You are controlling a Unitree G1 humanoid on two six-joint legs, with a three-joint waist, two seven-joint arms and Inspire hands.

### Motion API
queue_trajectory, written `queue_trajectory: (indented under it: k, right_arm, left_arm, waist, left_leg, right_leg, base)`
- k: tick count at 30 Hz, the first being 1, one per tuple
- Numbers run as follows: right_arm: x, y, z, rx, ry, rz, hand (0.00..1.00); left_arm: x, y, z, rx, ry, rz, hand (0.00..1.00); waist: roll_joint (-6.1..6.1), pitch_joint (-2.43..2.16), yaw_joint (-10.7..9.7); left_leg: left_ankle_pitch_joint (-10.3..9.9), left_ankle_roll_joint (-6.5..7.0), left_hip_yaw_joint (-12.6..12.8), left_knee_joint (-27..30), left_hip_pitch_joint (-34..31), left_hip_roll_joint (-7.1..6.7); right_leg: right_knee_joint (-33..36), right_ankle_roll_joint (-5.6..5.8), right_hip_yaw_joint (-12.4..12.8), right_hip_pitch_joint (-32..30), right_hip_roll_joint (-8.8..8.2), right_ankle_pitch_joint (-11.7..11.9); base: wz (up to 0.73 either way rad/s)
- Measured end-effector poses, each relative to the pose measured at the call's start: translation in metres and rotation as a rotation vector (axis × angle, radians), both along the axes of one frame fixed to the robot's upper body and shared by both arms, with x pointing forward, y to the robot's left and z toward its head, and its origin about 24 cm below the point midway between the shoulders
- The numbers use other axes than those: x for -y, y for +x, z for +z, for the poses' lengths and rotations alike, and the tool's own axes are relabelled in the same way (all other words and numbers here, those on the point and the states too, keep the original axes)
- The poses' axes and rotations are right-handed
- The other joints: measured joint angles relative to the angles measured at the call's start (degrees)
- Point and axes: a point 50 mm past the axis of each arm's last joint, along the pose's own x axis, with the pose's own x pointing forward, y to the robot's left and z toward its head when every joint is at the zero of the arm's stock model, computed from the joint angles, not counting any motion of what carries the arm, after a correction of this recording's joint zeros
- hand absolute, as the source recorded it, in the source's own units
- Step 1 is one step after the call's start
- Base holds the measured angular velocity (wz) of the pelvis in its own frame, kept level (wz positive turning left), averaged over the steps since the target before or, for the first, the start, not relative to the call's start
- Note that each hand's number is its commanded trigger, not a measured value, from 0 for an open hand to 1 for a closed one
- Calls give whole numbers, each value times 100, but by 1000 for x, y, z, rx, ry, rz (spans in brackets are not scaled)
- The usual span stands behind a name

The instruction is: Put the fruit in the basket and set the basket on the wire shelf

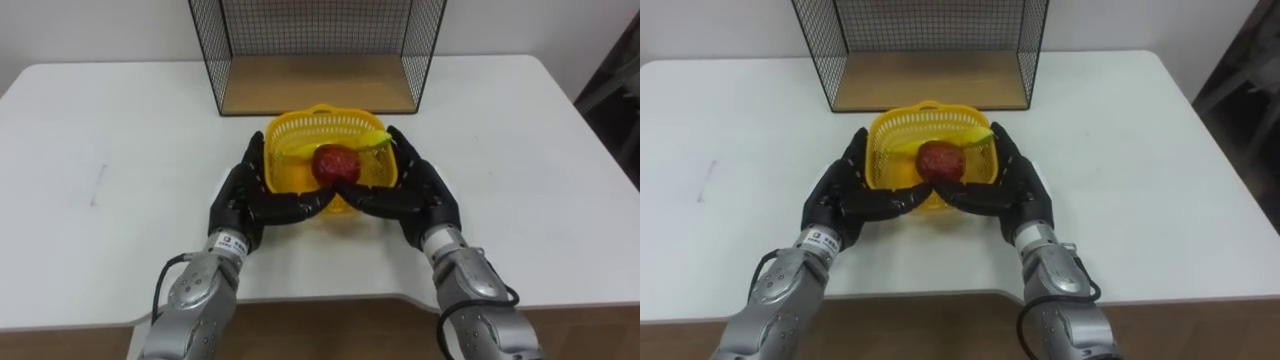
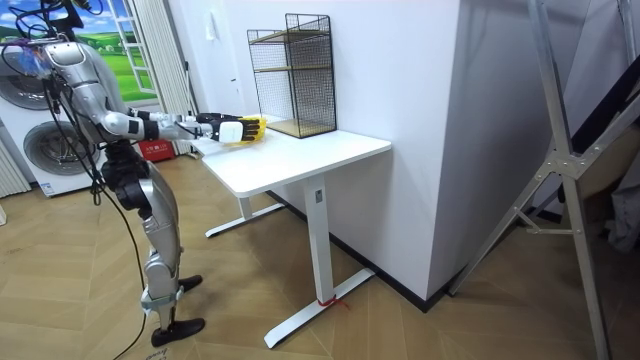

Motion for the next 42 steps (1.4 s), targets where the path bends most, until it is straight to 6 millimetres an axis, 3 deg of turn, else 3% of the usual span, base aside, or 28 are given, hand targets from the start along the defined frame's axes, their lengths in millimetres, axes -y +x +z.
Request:
queue_trajectory:
  k: [13,26,35,42]
  right_arm:
    - [-8,5,6,29,-19,5,0]
    - [-15,18,40,192,5,10,0]
    - [-16,19,47,225,14,8,0]
    - [-14,20,59,275,29,-9,0]
  left_arm:
    - [2,2,8,33,-6,-1,0]
    - [0,7,36,182,-41,40,0]
    - [1,8,41,211,-51,52,0]
    - [4,14,57,270,-67,47,0]
  waist:
    - [4,-2,-7]
    - [14,-9,-18]
    - [15,-9,-21]
    - [15,-9,-9]
  left_leg:
    - [-2,1,-26,125,-186,29]
    - [-1,0,-34,138,-156,37]
    - [-1,0,-39,147,-165,38]
    - [-1,0,-46,154,-193,40]
  right_leg:
    - [17,-13,-12,-96,22,17]
    - [11,-19,-18,-53,30,22]
    - [16,-19,-22,-53,30,22]
    - [16,-19,-28,-80,30,22]
  base:
    - [0]
    - [0]
    - [0]
    - [0]
